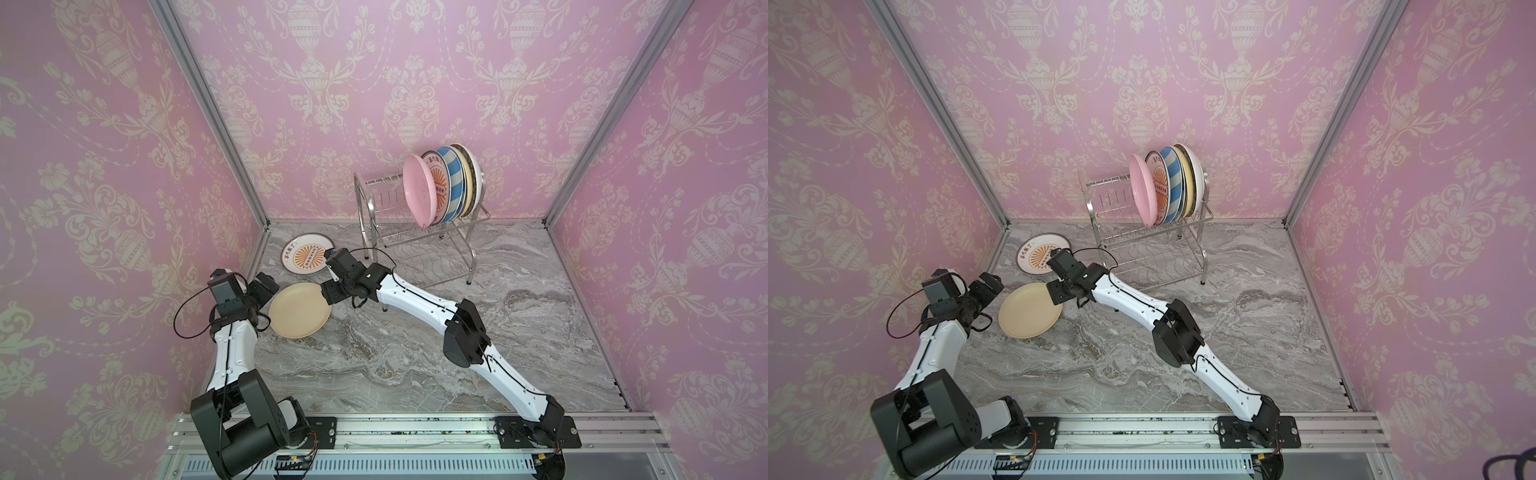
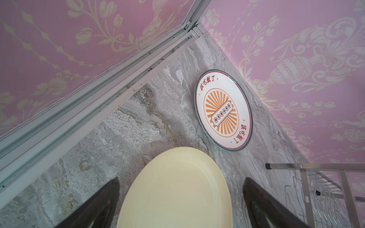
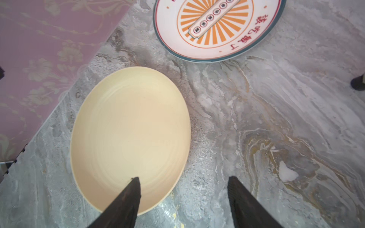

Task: Load plates into a dish rack
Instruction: Pick up the plate from the middle-left of the table.

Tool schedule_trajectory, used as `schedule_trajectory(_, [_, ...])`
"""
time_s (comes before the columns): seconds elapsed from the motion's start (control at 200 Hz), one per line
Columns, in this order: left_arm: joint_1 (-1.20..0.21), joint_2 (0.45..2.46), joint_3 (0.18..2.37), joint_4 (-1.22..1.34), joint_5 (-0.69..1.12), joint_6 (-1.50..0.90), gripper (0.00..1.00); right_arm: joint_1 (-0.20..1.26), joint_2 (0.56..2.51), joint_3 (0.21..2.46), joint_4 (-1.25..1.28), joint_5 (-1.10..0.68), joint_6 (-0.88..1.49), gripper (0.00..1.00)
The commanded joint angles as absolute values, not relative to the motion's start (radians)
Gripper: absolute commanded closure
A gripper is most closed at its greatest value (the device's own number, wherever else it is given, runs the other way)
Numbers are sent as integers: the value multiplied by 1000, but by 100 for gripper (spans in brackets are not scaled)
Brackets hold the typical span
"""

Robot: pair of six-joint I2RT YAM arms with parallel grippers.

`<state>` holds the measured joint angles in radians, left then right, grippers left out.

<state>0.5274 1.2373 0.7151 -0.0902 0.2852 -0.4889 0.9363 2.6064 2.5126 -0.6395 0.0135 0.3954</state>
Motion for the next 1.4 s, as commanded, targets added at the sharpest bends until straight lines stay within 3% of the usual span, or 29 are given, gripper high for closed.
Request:
schedule_trajectory(0.0, [532, 1267, 683, -53, 284, -477, 1, 951, 2595, 2486, -572, -19, 469, 29])
schedule_trajectory(0.285, [532, 1341, 659, 13, 269, -474, 1, 957, 2650, 2454, -482, -107, 585, 31])
schedule_trajectory(0.656, [513, 1374, 643, 53, 246, -466, 1, 962, 2683, 2492, -577, 2, 565, 33])
schedule_trajectory(1.041, [498, 1412, 651, 75, 234, -455, 1, 974, 2695, 2449, -508, -91, 659, 37])
schedule_trajectory(1.396, [493, 1461, 636, 123, 248, -464, 1, 972, 2728, 2468, -502, -117, 701, 50])
